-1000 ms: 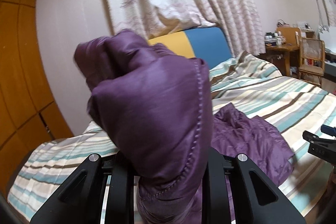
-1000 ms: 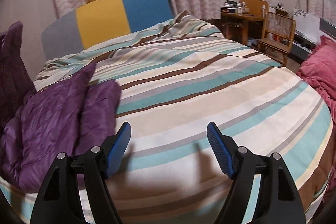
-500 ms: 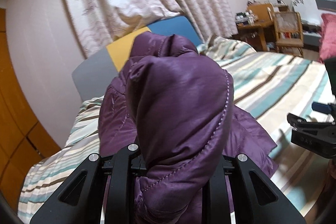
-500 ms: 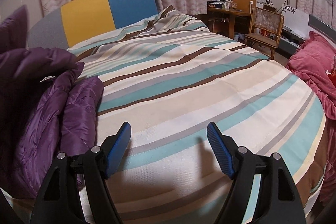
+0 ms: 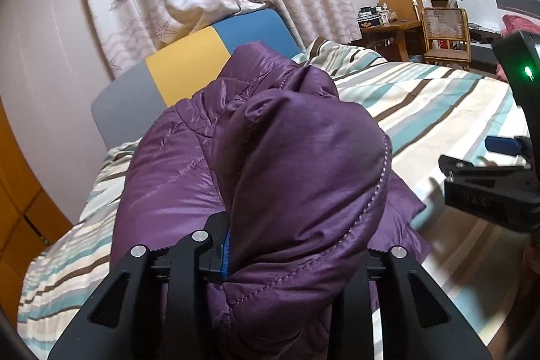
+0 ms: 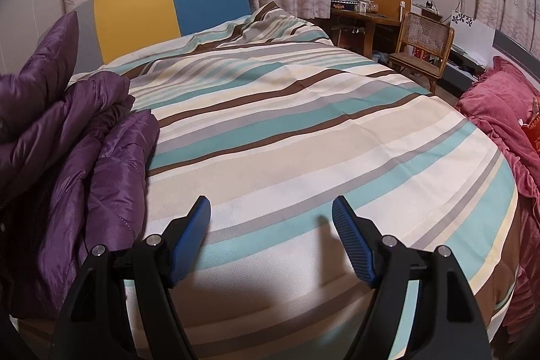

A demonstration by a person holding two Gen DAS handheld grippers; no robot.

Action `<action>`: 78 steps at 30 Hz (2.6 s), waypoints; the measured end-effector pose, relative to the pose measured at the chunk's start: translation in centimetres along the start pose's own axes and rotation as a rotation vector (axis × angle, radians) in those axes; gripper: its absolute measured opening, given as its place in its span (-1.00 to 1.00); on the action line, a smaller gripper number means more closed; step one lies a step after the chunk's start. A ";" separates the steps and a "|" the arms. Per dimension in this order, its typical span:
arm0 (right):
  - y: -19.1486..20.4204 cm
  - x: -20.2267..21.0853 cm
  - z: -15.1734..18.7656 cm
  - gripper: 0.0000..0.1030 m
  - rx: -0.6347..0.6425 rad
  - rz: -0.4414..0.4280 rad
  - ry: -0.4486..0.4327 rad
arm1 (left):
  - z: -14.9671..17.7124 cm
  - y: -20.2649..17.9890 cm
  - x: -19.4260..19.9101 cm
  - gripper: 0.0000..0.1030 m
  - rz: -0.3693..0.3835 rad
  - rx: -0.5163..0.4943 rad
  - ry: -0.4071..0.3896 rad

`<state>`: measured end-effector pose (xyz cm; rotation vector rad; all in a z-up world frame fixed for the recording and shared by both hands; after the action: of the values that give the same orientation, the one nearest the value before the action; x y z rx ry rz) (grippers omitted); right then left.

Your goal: Fold large clothes

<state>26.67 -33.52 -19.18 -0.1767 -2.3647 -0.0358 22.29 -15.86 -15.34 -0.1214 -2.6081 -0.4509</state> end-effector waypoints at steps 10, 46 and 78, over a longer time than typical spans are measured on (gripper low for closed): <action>-0.1 0.6 -0.3 0.45 0.006 -0.026 -0.014 | 0.4 0.0 4.6 0.63 0.203 0.072 -0.045; 19.2 -1.6 -14.2 0.50 0.153 -0.353 -0.045 | 1.1 17.1 -5.0 0.78 -0.021 0.850 0.204; 14.8 -11.7 -9.4 0.55 0.033 -0.317 0.152 | 0.9 13.5 -17.6 0.86 -0.162 0.513 0.440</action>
<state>43.47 -20.92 -20.95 0.2112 -2.2179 -0.1568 39.52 -2.94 -20.60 0.3255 -2.2179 0.1397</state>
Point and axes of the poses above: each gripper's, at about its wrist camera, not at the fingertips, and x roughly against the way its jaws point, y to its left, z to its underside, the point moved 6 cm from there along -x, roughly the way its jaws point, and after that the axes turned 5 degrees about x, right-handed, at the moved point
